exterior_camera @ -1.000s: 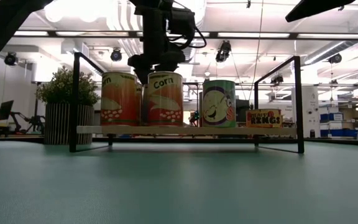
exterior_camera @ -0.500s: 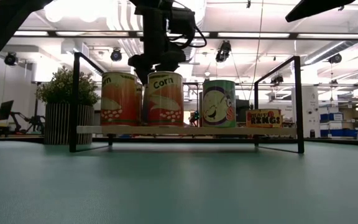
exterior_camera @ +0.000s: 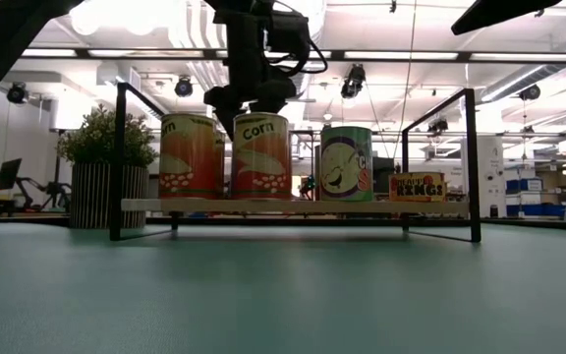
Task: Pick and place cans onto a shelf
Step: Put the canned peas on the shelf
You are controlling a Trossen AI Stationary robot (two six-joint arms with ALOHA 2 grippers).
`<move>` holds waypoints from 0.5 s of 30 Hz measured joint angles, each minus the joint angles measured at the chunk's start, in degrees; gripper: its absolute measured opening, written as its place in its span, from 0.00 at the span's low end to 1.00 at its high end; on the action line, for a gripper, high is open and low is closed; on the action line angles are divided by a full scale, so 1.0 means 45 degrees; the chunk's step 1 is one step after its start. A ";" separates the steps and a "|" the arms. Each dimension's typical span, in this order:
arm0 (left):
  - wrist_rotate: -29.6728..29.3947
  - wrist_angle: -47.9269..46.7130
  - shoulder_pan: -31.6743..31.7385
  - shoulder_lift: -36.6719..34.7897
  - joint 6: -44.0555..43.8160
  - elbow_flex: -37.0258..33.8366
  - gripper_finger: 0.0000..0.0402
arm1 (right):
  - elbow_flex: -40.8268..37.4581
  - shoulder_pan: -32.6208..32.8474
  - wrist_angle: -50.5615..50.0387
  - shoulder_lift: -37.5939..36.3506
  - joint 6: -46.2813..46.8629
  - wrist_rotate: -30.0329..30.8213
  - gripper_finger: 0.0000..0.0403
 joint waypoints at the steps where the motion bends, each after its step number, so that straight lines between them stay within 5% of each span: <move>1: 0.0000 0.0009 0.0000 0.0000 0.0003 0.0000 0.86 | 0.0000 0.0000 0.0002 0.0000 0.0000 -0.0003 0.03; 15: 0.0000 -0.0976 -0.0014 -0.0005 0.0432 0.0772 0.92 | 0.0000 0.0000 -0.0001 0.0000 0.0000 0.0000 0.03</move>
